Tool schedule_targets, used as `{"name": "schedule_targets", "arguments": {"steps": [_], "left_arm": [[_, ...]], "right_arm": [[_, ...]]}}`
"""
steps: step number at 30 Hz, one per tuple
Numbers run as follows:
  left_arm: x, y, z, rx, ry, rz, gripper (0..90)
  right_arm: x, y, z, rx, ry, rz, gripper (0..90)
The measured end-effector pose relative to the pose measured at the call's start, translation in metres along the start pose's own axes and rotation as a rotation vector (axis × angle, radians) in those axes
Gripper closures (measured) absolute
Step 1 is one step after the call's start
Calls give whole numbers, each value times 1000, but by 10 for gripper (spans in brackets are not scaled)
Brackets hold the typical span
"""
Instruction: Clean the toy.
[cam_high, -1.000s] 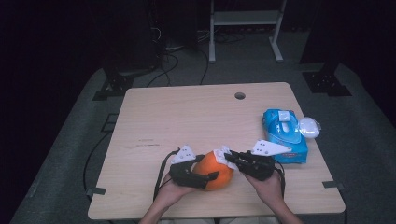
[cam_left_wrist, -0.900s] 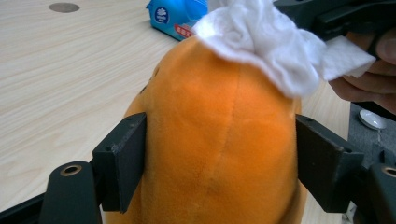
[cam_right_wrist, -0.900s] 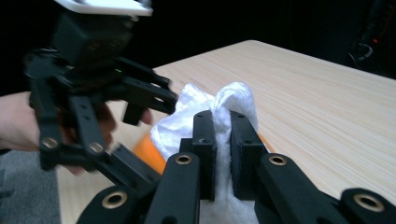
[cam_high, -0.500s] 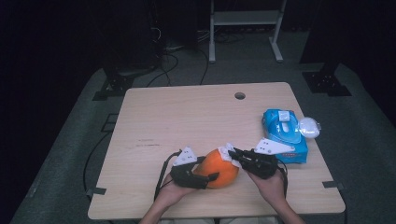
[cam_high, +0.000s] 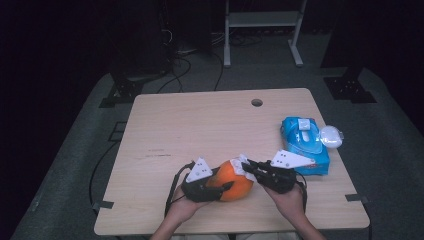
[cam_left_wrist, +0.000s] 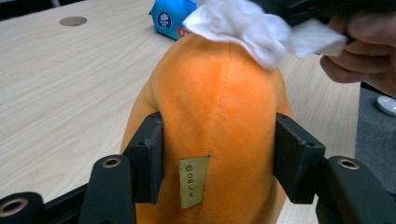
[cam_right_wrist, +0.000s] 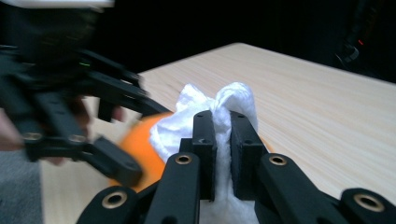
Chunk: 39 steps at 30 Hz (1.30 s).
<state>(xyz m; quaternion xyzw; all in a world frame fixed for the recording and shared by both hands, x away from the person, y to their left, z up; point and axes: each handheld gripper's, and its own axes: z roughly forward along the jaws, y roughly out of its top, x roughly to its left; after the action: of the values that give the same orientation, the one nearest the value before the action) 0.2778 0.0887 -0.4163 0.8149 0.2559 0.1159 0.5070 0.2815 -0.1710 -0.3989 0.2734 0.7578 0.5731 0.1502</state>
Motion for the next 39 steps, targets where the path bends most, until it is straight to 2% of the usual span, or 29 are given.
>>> {"name": "schedule_targets", "arguments": {"steps": [2, 5, 8, 10, 12, 14, 15, 16, 18, 21, 23, 25, 26, 28, 32, 35, 39], "left_arm": [[0, 0, -1, 5, -1, -1, 425], [-1, 0, -1, 4, -6, 0, 422], [-2, 0, -1, -4, -17, -3, 398], [1, -1, -2, -15, -29, -24, 330], [7, -3, -2, -14, -66, -61, 246], [11, -6, 1, 27, -41, -66, 146], [14, -8, 3, 38, -50, -83, 126], [15, -11, 5, 41, -55, -94, 127], [14, -12, 8, 44, -50, -75, 172], [10, -11, 7, 35, -21, -47, 296], [6, -11, 8, 29, -10, -42, 341], [4, -10, 8, 35, -1, -19, 368], [4, -10, 7, 32, -4, -20, 378], [5, -10, 7, 33, -8, -20, 384], [6, -12, 8, 27, -16, -17, 382], [10, -14, 7, 25, -21, -37, 381], [18, -17, 4, 6, -32, -88, 377]], "right_arm": [[5, 2, 2, 6, 2, -28, 816], [-5, -4, 3, 20, 4, 13, 816], [-10, -8, 3, 33, -4, 21, 815], [-10, -9, 3, 45, -10, 18, 815], [-14, -11, 4, 53, -17, 29, 815], [-21, -15, 5, 57, -30, 56, 815], [-23, -15, 4, 56, -27, 74, 815], [-26, -16, 4, 51, -23, 89, 815], [-23, -14, 4, 51, -24, 81, 815], [-11, -9, 3, 45, -23, 38, 816], [-5, -5, 3, 26, 18, 37, 817], [1, -3, 5, 37, 13, -3, 817], [0, -4, 5, 41, 11, -4, 817], [-9, -8, 5, 36, 9, 33, 817], [-30, -18, 2, 49, -31, 100, 817], [-31, -18, 1, 49, -36, 100, 817], [-20, -12, 0, 38, -20, 63, 816]]}}
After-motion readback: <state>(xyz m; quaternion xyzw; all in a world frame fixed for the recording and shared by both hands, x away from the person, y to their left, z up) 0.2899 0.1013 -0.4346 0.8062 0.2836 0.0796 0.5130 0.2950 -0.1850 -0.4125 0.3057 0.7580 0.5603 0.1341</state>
